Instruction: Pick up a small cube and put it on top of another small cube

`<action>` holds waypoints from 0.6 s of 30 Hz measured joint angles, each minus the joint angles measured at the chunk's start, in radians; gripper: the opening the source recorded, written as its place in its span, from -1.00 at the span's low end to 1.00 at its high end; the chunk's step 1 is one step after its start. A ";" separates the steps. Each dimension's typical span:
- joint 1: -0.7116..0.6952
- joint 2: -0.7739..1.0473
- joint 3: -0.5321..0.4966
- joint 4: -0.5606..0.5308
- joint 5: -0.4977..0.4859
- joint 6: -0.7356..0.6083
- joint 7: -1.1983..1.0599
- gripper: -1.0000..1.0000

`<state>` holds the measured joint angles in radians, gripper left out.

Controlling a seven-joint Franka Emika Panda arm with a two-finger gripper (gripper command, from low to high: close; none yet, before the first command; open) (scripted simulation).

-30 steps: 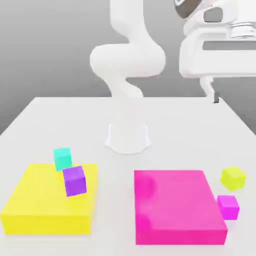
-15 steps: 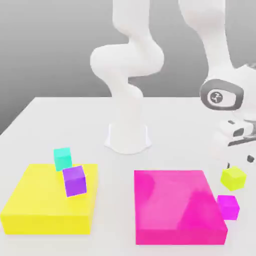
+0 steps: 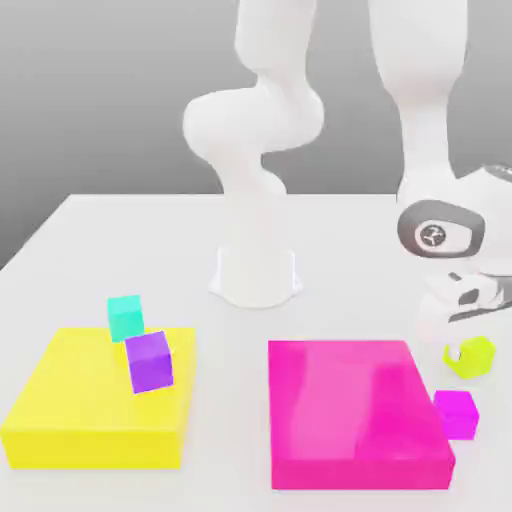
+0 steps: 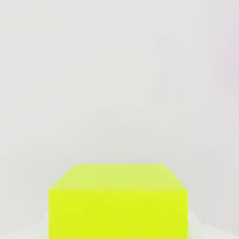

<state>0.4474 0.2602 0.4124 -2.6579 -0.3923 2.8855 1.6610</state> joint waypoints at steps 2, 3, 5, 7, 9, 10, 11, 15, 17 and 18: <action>-0.040 -0.059 0.059 -0.016 0.090 -0.038 -0.068 -1.00; -0.051 -0.090 0.080 -0.025 0.137 -0.058 -0.103 -1.00; -0.092 -0.149 0.069 -0.042 0.176 -0.095 -0.173 -1.00; -0.183 -0.207 0.020 -0.061 0.178 -0.132 -0.246 -1.00; -0.260 -0.266 -0.028 -0.080 0.173 -0.167 -0.321 -1.00; -0.302 -0.296 -0.051 -0.090 0.171 -0.185 -0.360 -1.00; -0.335 -0.326 -0.071 -0.100 0.171 -0.202 -0.399 -1.00; -0.428 -0.442 -0.193 -0.139 0.167 -0.271 -0.558 -1.00; -0.480 -0.499 -0.263 -0.158 0.162 -0.305 -0.636 -1.00; -0.507 -0.527 -0.298 -0.168 0.160 -0.323 -0.675 -1.00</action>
<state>-0.0598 -0.2673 0.1147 -2.8258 -0.2322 2.5628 0.9861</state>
